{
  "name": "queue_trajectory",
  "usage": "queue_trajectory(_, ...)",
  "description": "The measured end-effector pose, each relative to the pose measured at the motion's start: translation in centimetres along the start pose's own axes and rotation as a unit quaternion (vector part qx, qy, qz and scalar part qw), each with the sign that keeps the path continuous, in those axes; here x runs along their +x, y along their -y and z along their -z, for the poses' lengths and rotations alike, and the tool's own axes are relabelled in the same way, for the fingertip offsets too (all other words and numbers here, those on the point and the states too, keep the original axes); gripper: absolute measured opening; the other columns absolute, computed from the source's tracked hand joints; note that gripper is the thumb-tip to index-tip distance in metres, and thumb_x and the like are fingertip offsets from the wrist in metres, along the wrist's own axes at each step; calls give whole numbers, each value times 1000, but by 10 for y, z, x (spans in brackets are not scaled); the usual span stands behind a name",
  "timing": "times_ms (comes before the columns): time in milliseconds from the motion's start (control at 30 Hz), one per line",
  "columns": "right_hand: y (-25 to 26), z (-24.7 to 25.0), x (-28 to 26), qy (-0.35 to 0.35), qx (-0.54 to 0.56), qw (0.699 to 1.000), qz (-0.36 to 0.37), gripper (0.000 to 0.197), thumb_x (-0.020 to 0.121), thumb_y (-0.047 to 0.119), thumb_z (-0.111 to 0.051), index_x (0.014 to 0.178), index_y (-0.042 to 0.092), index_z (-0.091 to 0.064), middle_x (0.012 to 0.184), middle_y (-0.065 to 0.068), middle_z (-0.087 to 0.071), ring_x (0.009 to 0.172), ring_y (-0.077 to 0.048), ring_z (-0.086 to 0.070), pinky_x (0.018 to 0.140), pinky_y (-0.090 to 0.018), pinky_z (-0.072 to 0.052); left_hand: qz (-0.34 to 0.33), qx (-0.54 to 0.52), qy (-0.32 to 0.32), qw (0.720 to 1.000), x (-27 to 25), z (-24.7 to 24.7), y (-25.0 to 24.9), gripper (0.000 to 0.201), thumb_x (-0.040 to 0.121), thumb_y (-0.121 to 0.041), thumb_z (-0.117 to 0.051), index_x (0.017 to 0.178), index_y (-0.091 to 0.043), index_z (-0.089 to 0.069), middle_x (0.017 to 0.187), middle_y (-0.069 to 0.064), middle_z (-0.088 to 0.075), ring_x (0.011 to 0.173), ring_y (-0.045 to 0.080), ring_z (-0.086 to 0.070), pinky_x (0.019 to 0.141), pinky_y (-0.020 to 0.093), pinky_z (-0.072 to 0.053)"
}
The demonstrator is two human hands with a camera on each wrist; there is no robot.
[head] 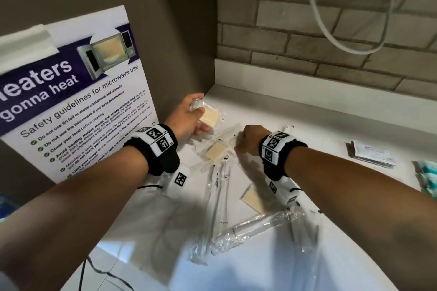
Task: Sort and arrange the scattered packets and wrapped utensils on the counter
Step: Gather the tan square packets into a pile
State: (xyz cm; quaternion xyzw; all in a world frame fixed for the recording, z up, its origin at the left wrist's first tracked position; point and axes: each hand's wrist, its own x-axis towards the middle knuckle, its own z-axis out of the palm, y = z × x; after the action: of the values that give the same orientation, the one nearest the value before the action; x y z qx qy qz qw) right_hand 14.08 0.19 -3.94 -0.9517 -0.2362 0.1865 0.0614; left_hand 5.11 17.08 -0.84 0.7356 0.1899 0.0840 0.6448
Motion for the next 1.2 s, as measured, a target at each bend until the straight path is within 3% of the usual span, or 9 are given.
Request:
queue_trajectory(167, 3, 9, 7, 5, -8, 1000, 0, 39, 76, 31, -76, 106, 8, -66, 106, -6, -66, 98, -27, -64, 77, -27, -50, 7, -2, -17, 1000, 3, 7, 4, 34, 101, -14, -45, 132, -28, -47, 87, 11, -69, 65, 27, -64, 54, 33, -50)
queue_trajectory(300, 24, 22, -1, -54, 24, 989, 134, 20, 84, 22, -66, 98, 9, -61, 100, -8, -60, 97, -28, -60, 73, -29, -42, 1, 6, -45, 999, 4, 11, 7, 30, 100, -12, -46, 126, -26, -49, 80, 13, -69, 66, 26, -62, 57, 32, -50)
queue_trajectory(400, 42, 15, -5, -8, -2, 978, 208, 20, 81, 17, -69, 89, 18, -51, 93, 0, -56, 87, -22, -56, 75, -29, -45, -13, 1, -54, 998, 2, 12, 7, 24, 100, -7, -44, 119, -20, -49, 80, 18, -69, 56, 22, -65, 52, 31, -52)
queue_trajectory(567, 52, -5, -5, 78, -63, 965, 242, 45, 73, 15, -73, 113, 17, -54, 98, 0, -57, 89, -20, -55, 73, -25, -43, -16, -1, -59, 998, -1, 13, 8, 25, 95, -1, -40, 97, -25, -48, 78, 18, -67, 58, 29, -68, 54, 34, -53)
queue_trajectory(733, 49, 11, -16, 117, -61, 967, 218, 76, 76, 26, -77, 142, 20, -40, 136, -3, -52, 123, -23, -51, 98, -27, -40, -9, 10, -63, 998, -6, 16, 11, 24, 94, -2, -41, 98, -25, -48, 81, 23, -68, 65, 33, -68, 67, 48, -54)
queue_trajectory(833, 49, 13, -16, 124, -70, 967, 212, 75, 78, 25, -76, 144, 20, -39, 137, -1, -53, 123, -22, -53, 102, -27, -41, -1, 11, -62, 998, -9, 16, 12, 25, 94, -5, -42, 96, -29, -49, 73, 19, -69, 68, 35, -66, 73, 60, -51)
queue_trajectory(1000, 45, 5, -8, 71, -101, 971, 205, 43, 73, 19, -76, 114, 18, -62, 93, 8, -61, 94, -18, -56, 93, -30, -49, -8, 15, -49, 999, -12, 14, 11, 36, 95, -4, -39, 115, -32, -50, 76, 19, -70, 67, 32, -65, 74, 63, -52)
queue_trajectory(1100, 39, 9, -7, 44, -89, 974, 206, 24, 71, 21, -77, 87, 25, -59, 86, 6, -59, 86, -18, -55, 86, -31, -50, -10, 17, -37, 999, -12, 13, 13, 46, 98, -6, -35, 128, -38, -48, 82, 22, -70, 70, 32, -65, 77, 59, -53)
queue_trajectory(1200, 32, 15, -14, 12, -73, 973, 217, 22, 75, 16, -73, 82, 24, -54, 84, 5, -58, 83, -19, -54, 78, -32, -47, -10, 21, -31, 999, -15, 9, 12, 42, 98, -7, -34, 126, -33, -52, 85, 23, -70, 73, 32, -64, 80, 60, -52)
